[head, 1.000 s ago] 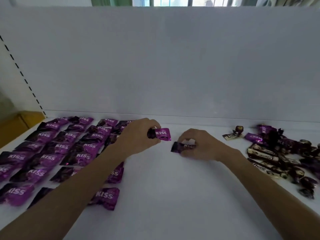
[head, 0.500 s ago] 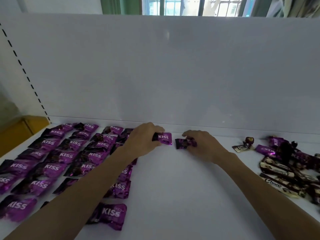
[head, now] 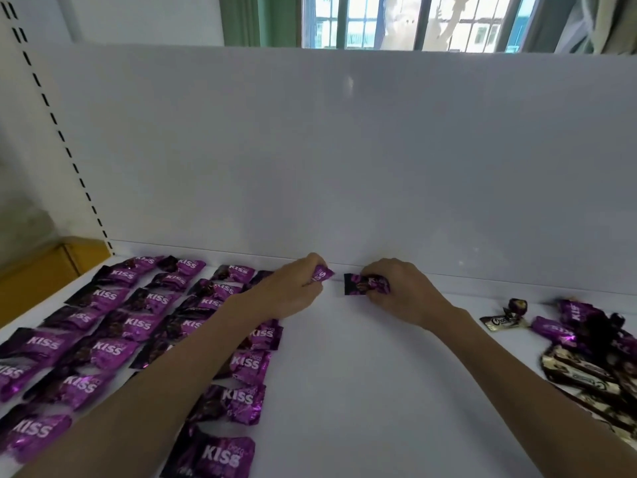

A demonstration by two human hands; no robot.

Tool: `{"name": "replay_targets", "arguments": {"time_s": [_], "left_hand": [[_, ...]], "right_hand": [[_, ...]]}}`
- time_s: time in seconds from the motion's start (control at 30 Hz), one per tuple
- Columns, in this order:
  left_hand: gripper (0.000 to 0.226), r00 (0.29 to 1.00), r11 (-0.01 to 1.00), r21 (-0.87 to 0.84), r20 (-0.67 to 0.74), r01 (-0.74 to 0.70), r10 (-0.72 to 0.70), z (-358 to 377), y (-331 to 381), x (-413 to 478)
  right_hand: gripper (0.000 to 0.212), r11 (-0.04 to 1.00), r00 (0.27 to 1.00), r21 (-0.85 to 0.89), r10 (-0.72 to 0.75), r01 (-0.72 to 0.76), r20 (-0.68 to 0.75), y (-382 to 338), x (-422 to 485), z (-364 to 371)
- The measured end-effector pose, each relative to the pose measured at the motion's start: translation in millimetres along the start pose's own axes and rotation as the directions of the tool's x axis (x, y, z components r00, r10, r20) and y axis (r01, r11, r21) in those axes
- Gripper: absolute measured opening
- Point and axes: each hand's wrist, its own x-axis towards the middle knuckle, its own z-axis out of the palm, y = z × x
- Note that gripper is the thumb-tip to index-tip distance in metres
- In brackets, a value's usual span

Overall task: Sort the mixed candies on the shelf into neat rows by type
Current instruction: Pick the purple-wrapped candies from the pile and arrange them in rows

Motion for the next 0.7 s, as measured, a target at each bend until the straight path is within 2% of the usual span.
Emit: {"name": "replay_targets", "arguments": {"time_s": [0.23, 0.4, 0.5, 0.6, 0.7], "left_hand": [[0.052, 0.997, 0.973, 0.217, 0.024, -0.074, 0.07, 5, -2, 12], [0.047, 0.999, 0.962, 0.273, 0.029, -0.028, 0.021, 10, -1, 15], [0.04, 1.0, 0.98, 0.2, -0.003, 0.003, -0.002, 10, -6, 16], [0.038, 1.0, 0.971, 0.24, 0.021, 0.015, -0.021, 12, -12, 19], [0.032, 0.999, 0.96, 0.279, -0.028, 0.029, -0.022, 16, -13, 24]], "right_hand": [[0.026, 0.999, 0.999, -0.026, 0.036, -0.036, 0.013, 2, -1, 1], [0.019, 0.996, 0.992, -0.035, 0.085, -0.082, 0.097, 7, 1, 6], [0.021, 0.996, 0.991, -0.016, 0.088, -0.086, 0.101, 10, 2, 6], [0.023, 0.997, 0.993, -0.005, 0.076, -0.076, 0.09, 12, 1, 9], [0.023, 0.998, 0.997, 0.002, 0.061, -0.061, 0.039, 16, 3, 14]]}}
